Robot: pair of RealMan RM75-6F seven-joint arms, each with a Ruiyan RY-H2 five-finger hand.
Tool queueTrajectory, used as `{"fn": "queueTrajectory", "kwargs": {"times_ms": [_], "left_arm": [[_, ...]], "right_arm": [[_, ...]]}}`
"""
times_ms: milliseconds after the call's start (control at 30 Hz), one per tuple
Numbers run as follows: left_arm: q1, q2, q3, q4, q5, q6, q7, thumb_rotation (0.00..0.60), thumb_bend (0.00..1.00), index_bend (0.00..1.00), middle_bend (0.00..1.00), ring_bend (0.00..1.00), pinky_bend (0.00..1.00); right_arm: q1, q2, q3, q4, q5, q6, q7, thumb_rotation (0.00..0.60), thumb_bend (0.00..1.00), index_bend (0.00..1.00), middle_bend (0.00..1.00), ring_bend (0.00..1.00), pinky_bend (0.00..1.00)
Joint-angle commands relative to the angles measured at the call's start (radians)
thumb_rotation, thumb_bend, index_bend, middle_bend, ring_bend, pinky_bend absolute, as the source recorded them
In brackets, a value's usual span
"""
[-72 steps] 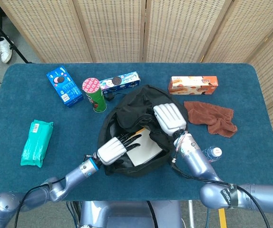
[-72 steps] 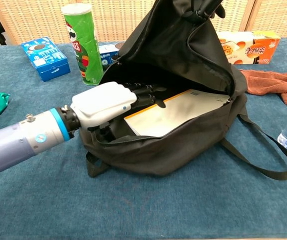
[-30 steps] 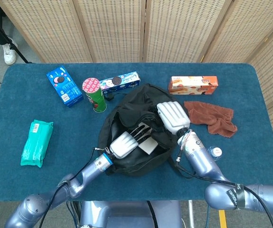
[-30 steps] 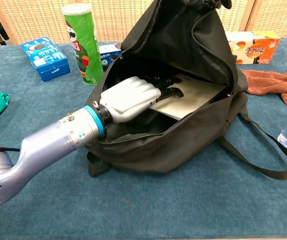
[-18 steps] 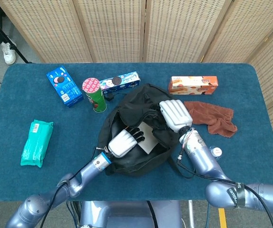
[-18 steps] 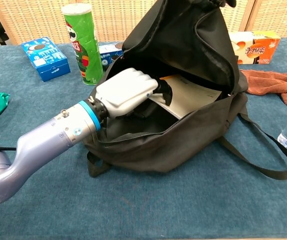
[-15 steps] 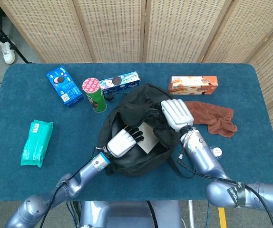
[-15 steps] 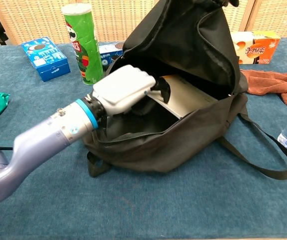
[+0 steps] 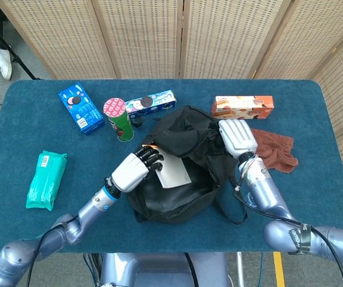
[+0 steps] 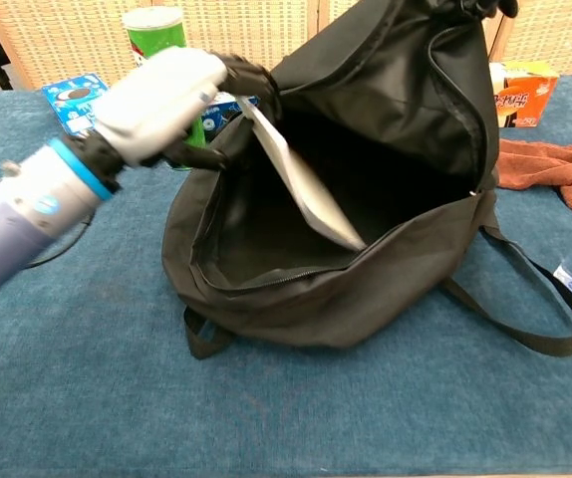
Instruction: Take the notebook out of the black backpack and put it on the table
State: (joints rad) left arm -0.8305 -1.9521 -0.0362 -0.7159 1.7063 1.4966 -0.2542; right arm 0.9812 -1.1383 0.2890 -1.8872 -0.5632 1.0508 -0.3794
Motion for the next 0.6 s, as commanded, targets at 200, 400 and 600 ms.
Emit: {"fn": "queueTrajectory", "kwargs": {"times_ms": [200, 400, 600], "left_arm": [[0.137, 0.278, -0.001, -0.399, -0.015, 0.144, -0.016, 0.600, 0.62, 0.76, 0.43, 0.31, 0.30], [0.179, 0.374, -0.021, -0.506, -0.022, 0.184, -0.045, 0.600, 0.62, 0.76, 0.43, 0.31, 0.30], [0.244, 0.511, -0.032, -0.622, -0.023, 0.244, -0.087, 0.600, 0.62, 0.76, 0.44, 0.31, 0.30]], "right_arm": [[-0.013, -0.053, -0.027, 0.038, 0.021, 0.025, -0.024, 0.600, 0.67, 0.61, 0.67, 0.69, 0.67], [-0.025, -0.083, -0.046, 0.050, 0.014, 0.041, -0.042, 0.600, 0.67, 0.61, 0.67, 0.69, 0.67], [-0.034, -0.103, -0.049, 0.059, 0.010, 0.046, -0.051, 0.600, 0.67, 0.62, 0.67, 0.69, 0.67]]}}
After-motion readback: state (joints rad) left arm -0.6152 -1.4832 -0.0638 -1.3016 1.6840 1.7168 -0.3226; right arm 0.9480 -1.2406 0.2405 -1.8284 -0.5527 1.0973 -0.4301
